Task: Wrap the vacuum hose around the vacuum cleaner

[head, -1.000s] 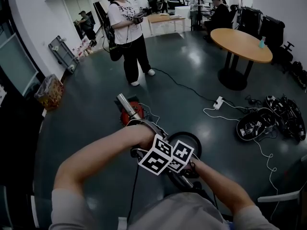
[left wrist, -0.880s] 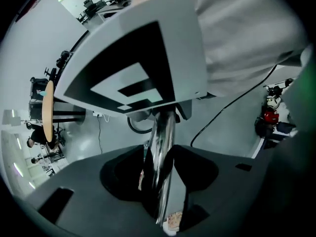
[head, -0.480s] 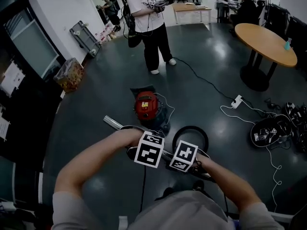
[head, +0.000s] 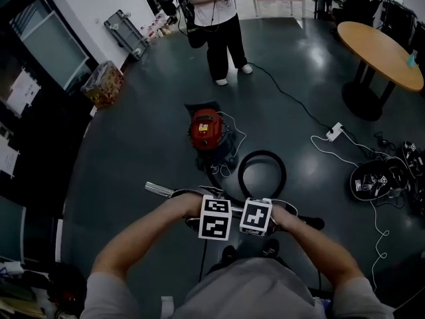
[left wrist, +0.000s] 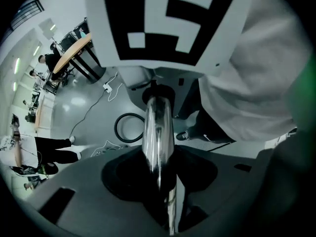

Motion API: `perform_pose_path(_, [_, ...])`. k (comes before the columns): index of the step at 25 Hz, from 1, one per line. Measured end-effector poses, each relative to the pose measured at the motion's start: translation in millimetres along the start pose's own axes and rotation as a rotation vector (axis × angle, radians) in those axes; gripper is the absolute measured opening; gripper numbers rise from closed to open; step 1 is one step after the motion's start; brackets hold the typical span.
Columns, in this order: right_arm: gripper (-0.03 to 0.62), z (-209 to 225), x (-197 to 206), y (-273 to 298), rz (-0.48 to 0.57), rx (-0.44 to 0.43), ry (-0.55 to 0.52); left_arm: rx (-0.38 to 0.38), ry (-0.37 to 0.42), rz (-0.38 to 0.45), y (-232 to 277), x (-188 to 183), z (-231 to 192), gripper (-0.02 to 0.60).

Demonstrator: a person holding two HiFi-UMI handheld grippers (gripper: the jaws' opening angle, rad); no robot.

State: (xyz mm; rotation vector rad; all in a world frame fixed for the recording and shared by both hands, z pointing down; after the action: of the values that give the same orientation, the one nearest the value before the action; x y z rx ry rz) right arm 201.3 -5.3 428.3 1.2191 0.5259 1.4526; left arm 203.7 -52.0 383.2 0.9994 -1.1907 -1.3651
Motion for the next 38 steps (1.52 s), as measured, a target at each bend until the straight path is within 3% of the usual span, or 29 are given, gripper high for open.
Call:
perform_pose_path(3, [0.052,-3.8,9.4,2.8,-0.026,-0.010,-0.022,-0.014,-0.014,-0.034,11.6,-3.8,6.4,0.155])
perform_pose_path(11, [0.052,-25.9,37.2,19.4,-0.048,-0.090,-0.095,0.017,-0.116,-0.031,25.7,-26.9,39.2,0.149])
perform_pose_path(16, [0.073,-30.0,59.3,22.9,-0.068,0.016,-0.193,0.027,-0.175,-0.027,32.5,-25.1,58.4,0.149])
perform_pose_path(17, [0.110,-28.9,70.2,21.4,-0.090,0.033,-0.181,0.026,-0.184,-0.024,34.3,-23.5,61.6,0.149])
perform_pose_path(20, [0.127,-21.3,91.5,2.0,-0.070,0.105,-0.112,0.005,-0.223,0.000,35.5,-18.7,64.4,0.149])
perform_pose_path(26, [0.197,-26.0,82.1,-25.6,0.025,0.360,-0.044,-0.025,-0.318,0.054,36.9,-4.8,77.3,0.149])
perform_pose_path(30, [0.210,-30.2,80.2,-43.2,0.057,0.468,0.017,-0.031,-0.345,0.074,39.8,13.3,80.6,0.149])
perform_pose_path(32, [0.209,-34.8,80.2,-58.1,0.131,0.482,0.095,-0.019,-0.368,0.086,42.9,26.9,84.7,0.149])
perform_pose_path(38, [0.209,-53.8,68.6,-75.8,0.535,0.427,0.436,-0.030,-0.478,0.157,56.9,54.7,95.7,0.149])
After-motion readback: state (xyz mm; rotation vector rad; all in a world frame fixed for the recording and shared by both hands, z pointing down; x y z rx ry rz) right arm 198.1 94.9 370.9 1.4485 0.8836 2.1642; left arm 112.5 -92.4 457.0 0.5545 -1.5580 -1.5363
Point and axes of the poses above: the fingertips, and each gripper's own axes: y forward along the fingers, z to its right, x out of its underside, the point moved 3 cm from there along -y, backward along the fingers, and after that the axes turned 8 degrees about -x, right-handed, at the moved point
